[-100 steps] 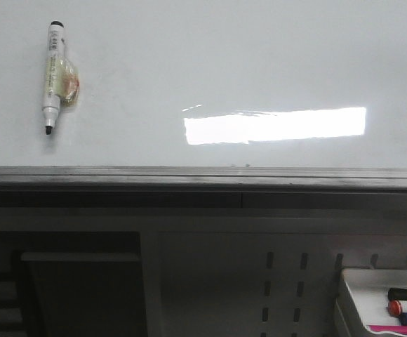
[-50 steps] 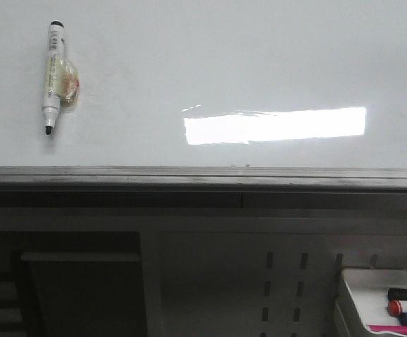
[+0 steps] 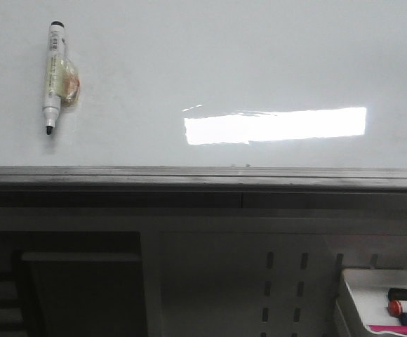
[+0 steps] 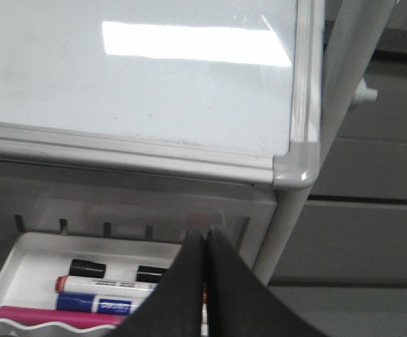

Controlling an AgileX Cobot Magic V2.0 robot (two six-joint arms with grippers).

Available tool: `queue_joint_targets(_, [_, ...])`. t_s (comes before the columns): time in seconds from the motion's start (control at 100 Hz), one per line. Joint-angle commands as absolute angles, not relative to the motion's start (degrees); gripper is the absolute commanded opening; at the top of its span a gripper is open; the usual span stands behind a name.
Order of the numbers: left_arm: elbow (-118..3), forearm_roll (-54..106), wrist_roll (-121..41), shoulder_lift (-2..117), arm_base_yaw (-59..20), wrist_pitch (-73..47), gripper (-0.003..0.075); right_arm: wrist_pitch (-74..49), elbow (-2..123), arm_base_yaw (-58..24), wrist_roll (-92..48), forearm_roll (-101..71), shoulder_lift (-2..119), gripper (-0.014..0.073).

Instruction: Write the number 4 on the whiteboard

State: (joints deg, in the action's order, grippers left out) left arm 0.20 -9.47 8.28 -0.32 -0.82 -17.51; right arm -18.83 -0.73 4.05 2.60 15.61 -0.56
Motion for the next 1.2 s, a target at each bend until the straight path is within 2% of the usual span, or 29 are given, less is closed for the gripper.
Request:
queue_joint_targets(0.0, [2.2, -9.8, 8.4, -1.7, -0.7, -12.7, -0.002, -11.7, -1.8, 4.4, 2.5, 22.6, -1.5, -0.0064])
queue_joint_targets(0.27, [2.2, -9.8, 8.4, -1.7, -0.7, -12.2, -0.002, 10.9, -1.8, 4.4, 2.5, 23.1, -1.4, -0.0064])
queue_joint_targets(0.47, [2.1, -7.4, 8.9, -1.7, -0.7, -4.2, -0.002, 16.3, -1.8, 4.4, 2.5, 16.4, -1.4, -0.0064])
queue_joint_targets(0.54, [1.2, -6.5, 10.1, -1.7, -0.7, -3.6, -0.002, 11.3, -0.7, 4.4, 2.6, 11.5, -1.4, -0.0064])
queue_joint_targets(0.64, [-1.8, -4.7, 13.3, -0.7, -0.7, -4.7, -0.002, -4.8, 4.2, 4.4, 2.9, 6.3, -0.2, -0.0064])
queue_joint_targets(0.83, [-10.9, -7.6, 13.3, 7.2, -0.7, -13.4, -0.002, -16.4, 13.5, 4.4, 2.9, 3.6, 9.0, -0.0064])
queue_joint_targets(0.92, [-14.8, -10.7, 13.3, 11.6, -0.7, -15.4, -0.002, -18.6, 16.9, 4.4, 2.9, 2.0, 13.6, -0.0064])
queue_joint_targets(1.1, [-15.7, -13.2, 13.0, 16.6, -0.7, -10.7, -0.0018, -18.4, 17.8, 4.4, 2.9, 0.9, 17.8, -0.0064])
queue_joint_targets(1.15, [-15.6, -13.2, 13.0, 17.4, -0.7, -9.5, 0.0005, -18.5, 17.7, 4.4, 2.9, 0.9, 18.0, -0.0064])
queue_joint_targets(1.19, [-15.6, -13.2, 13.0, 18.0, -0.9, -8.5, 0.006, -18.5, 17.7, 4.4, 2.9, 0.9, 18.0, -0.0064])
